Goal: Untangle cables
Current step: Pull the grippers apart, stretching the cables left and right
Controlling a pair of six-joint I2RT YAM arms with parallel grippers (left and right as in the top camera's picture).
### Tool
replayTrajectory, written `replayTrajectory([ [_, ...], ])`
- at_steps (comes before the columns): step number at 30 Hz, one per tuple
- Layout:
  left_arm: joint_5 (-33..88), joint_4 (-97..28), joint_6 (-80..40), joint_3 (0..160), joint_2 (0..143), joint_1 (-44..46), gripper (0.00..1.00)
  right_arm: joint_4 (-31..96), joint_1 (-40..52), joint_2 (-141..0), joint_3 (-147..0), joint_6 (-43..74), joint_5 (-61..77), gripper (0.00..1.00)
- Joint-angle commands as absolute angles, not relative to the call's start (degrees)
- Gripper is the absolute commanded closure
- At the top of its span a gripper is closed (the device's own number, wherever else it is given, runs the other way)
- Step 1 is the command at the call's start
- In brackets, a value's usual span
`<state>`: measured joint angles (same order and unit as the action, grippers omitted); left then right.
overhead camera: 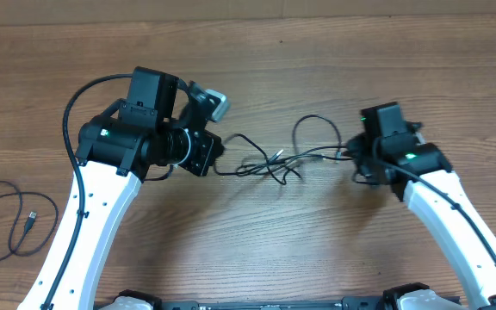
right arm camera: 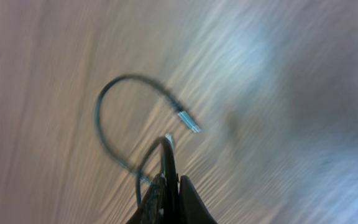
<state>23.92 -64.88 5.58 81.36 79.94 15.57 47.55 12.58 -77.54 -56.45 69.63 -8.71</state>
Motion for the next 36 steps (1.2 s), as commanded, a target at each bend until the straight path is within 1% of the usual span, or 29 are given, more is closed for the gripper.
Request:
replayTrajectory([
  [1,-4.19,-65.21,-15.75,81.76,80.18,15.35,0.96,51.13,6.66,-76.79,-56.97,68.40,-13.32,0.96],
  [3,-12.34,-65.73,-24.21,81.76,80.18,15.35,0.96,52.05,4.12,-76.77,-56.97,66.74,-13.21,0.96],
  [5,-15.88,-65.95,-30.50,81.76,80.18,15.35,0.96,52.16,2.17,-76.77,-56.97,63.64,-11.81,0.96],
  [8,-16.16,-65.58,-34.98,81.76,80.20,15.35,0.96,51.99,0.99,-76.77,-56.97,57.58,-10.35,0.96],
  [10,-18.74,-65.89,-38.92,81.76,80.20,15.35,0.95,51.96,0.99,-76.77,-56.97,55.33,-11.05,0.96],
  [12,-21.50,-66.35,-41.85,81.76,80.20,15.33,0.96,52.38,0.99,-76.77,-56.97,55.00,-13.37,0.96],
  [15,-29.85,-68.49,-46.98,81.76,80.20,14.98,0.96,53.80,0.27,-76.77,-56.97,55.57,-19.49,0.96],
  [17,-34.20,-69.78,-50.46,81.76,80.18,12.93,0.96,54.41,-2.15,-76.77,-56.97,55.68,-22.83,0.96],
  [20,-34.17,-69.30,-51.09,81.76,80.18,8.32,0.96,54.63,-7.55,-76.77,-56.97,55.68,-24.64,0.96],
  [21,-32.56,-68.47,-51.05,81.76,80.18,4.89,0.96,54.43,-11.64,-76.77,-56.97,55.68,-24.62,0.96],
  [23,-29.12,-67.40,-50.68,81.76,80.18,0.97,0.96,54.17,-16.51,-76.79,-56.97,55.66,-24.58,0.96],
  [25,-22.87,-64.99,-47.70,81.76,80.20,-4.12,0.96,53.63,-23.07,-76.79,-56.97,55.70,-23.68,0.96],
  [28,-16.10,-61.95,-45.15,81.76,80.20,-9.54,0.96,52.51,-29.76,-76.97,-56.95,55.66,-19.92,0.96],
  [30,-7.18,-59.27,-44.84,81.76,80.31,-15.16,0.96,51.77,-33.89,-77.52,-56.40,55.64,-16.64,0.96],
  [31,-4.86,-58.70,-44.23,81.76,80.34,-15.97,0.96,51.42,-34.33,-77.65,-56.03,55.64,-16.12,0.96],
  [32,0.51,-57.12,-41.74,81.76,80.38,-17.34,0.96,50.87,-34.57,-78.06,-55.35,55.64,-15.68,0.96],
  [36,7.53,-53.01,-34.59,81.76,80.38,-17.58,0.96,50.35,-34.02,-80.29,-55.29,55.57,-15.31,0.96],
])
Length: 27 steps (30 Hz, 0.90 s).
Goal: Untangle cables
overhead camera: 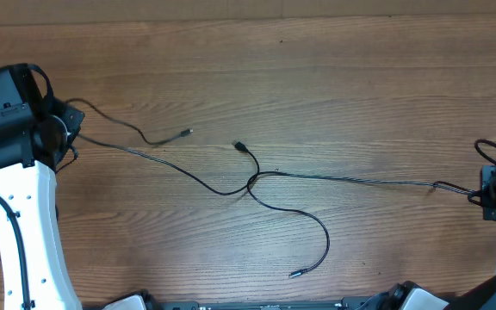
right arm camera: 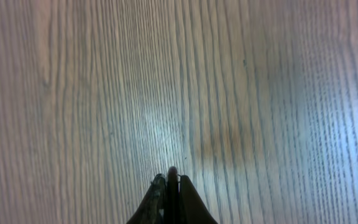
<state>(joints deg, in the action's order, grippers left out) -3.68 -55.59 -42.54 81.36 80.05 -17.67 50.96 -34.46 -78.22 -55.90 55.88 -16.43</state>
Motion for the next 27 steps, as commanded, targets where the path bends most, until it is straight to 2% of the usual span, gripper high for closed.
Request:
replayTrajectory([
  [1,11.20,-51.13,-30.63,81.76,80.38,-17.56,0.96,50.19,-33.98,-81.17,-55.29,55.57,-15.31,0.96],
  [4,21.89,-46.54,-21.80,81.76,80.38,-17.67,0.96,49.87,-33.98,-83.85,-55.29,55.57,-15.29,0.96],
  [7,25.63,-42.39,-20.95,81.76,80.38,-18.11,0.96,49.78,-33.98,-86.08,-55.29,55.31,-13.91,0.96],
  [9,30.79,-39.20,-19.79,81.76,80.38,-18.09,0.96,47.83,-33.80,-87.37,-55.29,48.80,-5.56,0.96],
  [11,38.74,-36.80,-14.57,81.76,80.38,-18.00,0.96,44.93,-33.23,-87.57,-55.29,41.25,2.09,0.90],
  [12,42.24,-36.21,-11.90,81.76,80.38,-17.98,0.96,43.66,-32.64,-87.57,-55.29,38.15,5.96,0.85],
  [14,49.25,-36.29,-6.24,81.76,80.38,-17.98,0.96,42.22,-31.44,-87.57,-55.29,34.39,11.31,0.68],
  [15,52.99,-38.20,-2.11,81.76,80.38,-17.87,0.96,41.98,-29.82,-87.57,-55.29,31.79,13.67,0.44],
  [18,52.90,-43.53,3.33,81.76,80.51,-16.93,0.96,42.11,-26.13,-87.57,-55.29,29.82,13.61,0.15],
  [20,51.05,-46.87,4.40,81.76,80.73,-16.29,0.96,42.63,-23.57,-87.57,-55.29,29.69,13.65,0.05],
  [22,49.95,-49.80,4.58,81.73,81.03,-15.64,0.96,44.18,-20.80,-87.57,-55.29,29.67,13.67,0.00],
  [25,49.95,-53.04,4.80,81.71,81.69,-14.44,0.96,46.94,-17.30,-87.57,-55.29,28.93,14.46,0.00],
  [27,49.89,-54.04,4.78,81.69,82.24,-13.13,0.96,47.99,-14.37,-87.57,-55.29,23.90,19.07,0.00],
])
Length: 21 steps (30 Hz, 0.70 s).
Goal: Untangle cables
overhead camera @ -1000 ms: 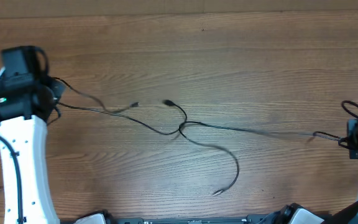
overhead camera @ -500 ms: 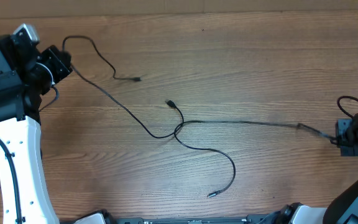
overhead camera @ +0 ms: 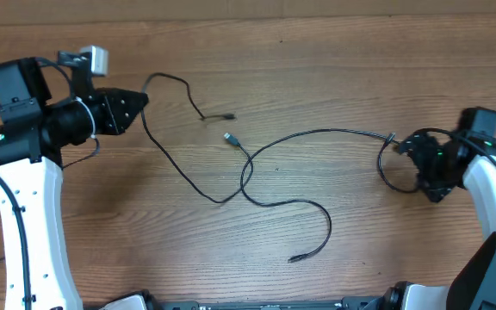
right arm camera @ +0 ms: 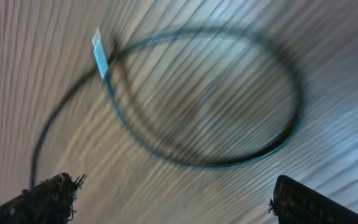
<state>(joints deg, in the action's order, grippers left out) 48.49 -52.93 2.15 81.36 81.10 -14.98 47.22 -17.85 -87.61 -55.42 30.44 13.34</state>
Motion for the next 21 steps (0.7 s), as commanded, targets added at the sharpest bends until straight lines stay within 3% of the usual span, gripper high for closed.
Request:
replayTrajectory([
  [1,49.65,-54.15,4.75,81.69,82.43,-12.80,0.96,48.16,-13.56,-87.57,-55.29,22.24,20.78,0.00],
  [6,42.94,-56.34,4.69,81.69,83.66,-9.41,0.96,47.86,-6.50,-87.57,-55.29,14.44,30.33,0.00],
  [16,38.06,-59.92,4.69,81.69,87.07,-6.72,0.96,32.36,12.75,-88.82,-54.70,10.13,28.21,0.00],
  [21,33.65,-60.23,3.53,81.69,87.07,-6.74,0.96,24.36,21.43,-91.09,-54.70,6.96,24.84,0.11],
])
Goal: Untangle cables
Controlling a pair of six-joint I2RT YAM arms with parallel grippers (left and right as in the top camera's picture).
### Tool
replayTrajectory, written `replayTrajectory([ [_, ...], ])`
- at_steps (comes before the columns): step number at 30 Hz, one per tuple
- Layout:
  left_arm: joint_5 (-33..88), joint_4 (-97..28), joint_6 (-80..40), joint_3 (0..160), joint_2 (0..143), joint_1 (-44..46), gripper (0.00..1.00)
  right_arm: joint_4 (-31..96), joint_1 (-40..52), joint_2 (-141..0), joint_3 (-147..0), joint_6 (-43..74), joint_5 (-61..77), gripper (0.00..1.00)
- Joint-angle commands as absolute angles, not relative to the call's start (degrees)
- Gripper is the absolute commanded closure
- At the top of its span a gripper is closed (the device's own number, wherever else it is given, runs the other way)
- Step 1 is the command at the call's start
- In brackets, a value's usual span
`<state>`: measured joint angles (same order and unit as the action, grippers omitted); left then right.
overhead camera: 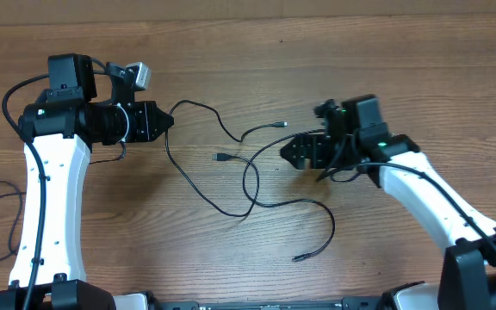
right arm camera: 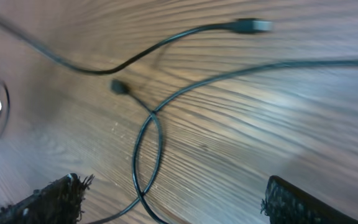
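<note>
Thin black cables lie loosely crossed mid-table, with plug ends at the upper middle, the centre and the lower front. My left gripper points right, and cable runs out from its shut tip. My right gripper hangs open just right of the crossing. In the right wrist view the crossing lies ahead of the right gripper. Its fingers are spread wide with nothing between them. Two plugs show there.
A separate black cable loop lies at the table's left edge, beside the left arm's base. The table's far edge runs along the top. Bare wood surrounds the cables.
My right gripper, open, has moved left from over the loop at the right side to beside the crossing. My left gripper has moved right and slightly nearer. The cables lie more bunched.
First both grippers were close together mid-table, the right shut on cable, with the tangle bunched between them. Then the arms stood far apart and the cables were stretched across the table. Later the right gripper was open over a dropped loop. Now both are nearer the middle.
</note>
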<state>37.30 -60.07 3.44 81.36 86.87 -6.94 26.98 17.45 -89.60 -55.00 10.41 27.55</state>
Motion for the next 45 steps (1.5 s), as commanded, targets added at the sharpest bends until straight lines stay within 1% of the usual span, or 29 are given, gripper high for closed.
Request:
replayTrajectory([
  [1,32.77,-60.20,2.63,81.69,87.07,-6.74,0.96,23.51,22.68,-91.37,-54.70,6.96,23.53,0.12],
  [4,29.30,-60.20,-0.71,81.69,87.07,-6.72,0.96,22.59,25.98,-92.36,-54.70,7.03,21.67,0.17],
  [9,27.42,-60.20,-4.05,81.69,87.07,-6.72,0.96,25.87,28.95,-92.95,-54.70,14.37,23.29,0.16],
  [11,27.42,-60.18,-5.48,81.69,87.07,-6.72,0.96,28.01,29.58,-92.95,-54.70,15.57,27.35,0.14],
  [12,27.42,-60.18,-6.74,81.69,87.07,-6.72,0.95,29.12,29.76,-92.95,-54.70,14.33,30.04,0.11],
  [13,27.42,-60.18,-8.36,81.69,87.07,-6.72,0.96,30.37,30.06,-92.95,-54.70,10.09,33.95,0.10],
  [16,27.40,-60.14,-13.76,81.69,87.07,-6.72,0.96,32.95,31.07,-92.95,-54.70,-3.20,42.52,0.09],
  [18,27.42,-60.05,-15.20,81.69,87.09,-6.72,0.96,34.02,31.77,-92.95,-54.70,-8.19,45.84,0.07],
  [20,27.42,-59.96,-15.73,81.69,87.09,-6.72,0.96,34.35,32.45,-92.95,-54.70,-9.82,47.59,0.07],
  [22,27.49,-60.23,-19.53,81.69,87.09,-6.72,0.96,34.24,33.78,-92.95,-54.70,-12.82,49.47,0.08],
  [25,27.51,-60.95,-25.61,81.69,87.09,-6.72,0.96,32.95,35.62,-92.95,-54.70,-15.55,50.04,0.12],
  [26,27.81,-61.12,-27.24,81.69,87.09,-6.72,0.96,31.92,36.32,-92.95,-54.70,-16.10,49.69,0.16],
  [27,28.25,-61.12,-27.97,81.69,87.09,-6.72,0.96,30.76,36.88,-92.95,-54.70,-16.60,48.71,0.18],
  [31,30.61,-61.82,-27.92,81.69,87.09,-6.74,0.96,25.98,37.76,-92.97,-54.70,-16.56,41.30,0.20],
  [34,31.33,-62.39,-27.92,81.69,87.09,-6.74,0.96,24.43,37.78,-93.32,-54.70,-16.56,40.07,0.22],
  [35,31.62,-62.37,-27.92,81.69,87.09,-6.74,0.96,24.36,37.78,-93.47,-54.70,-16.53,40.12,0.24],
  [37,32.53,-62.30,-27.94,81.69,87.09,-6.90,0.96,24.93,37.89,-93.73,-54.70,-16.05,40.12,0.33],
  [40,35.62,-61.71,-27.99,81.69,87.09,-8.01,0.96,25.89,38.33,-93.91,-54.70,-14.28,40.80,0.38],
  [42,38.20,-61.14,-28.42,81.69,87.09,-9.02,0.96,26.17,38.98,-93.93,-54.70,-14.17,42.22,0.44],
  [45,42.72,-60.38,-28.99,81.69,87.09,-11.46,0.96,26.20,40.01,-93.93,-54.70,-13.89,42.68,0.67],
])
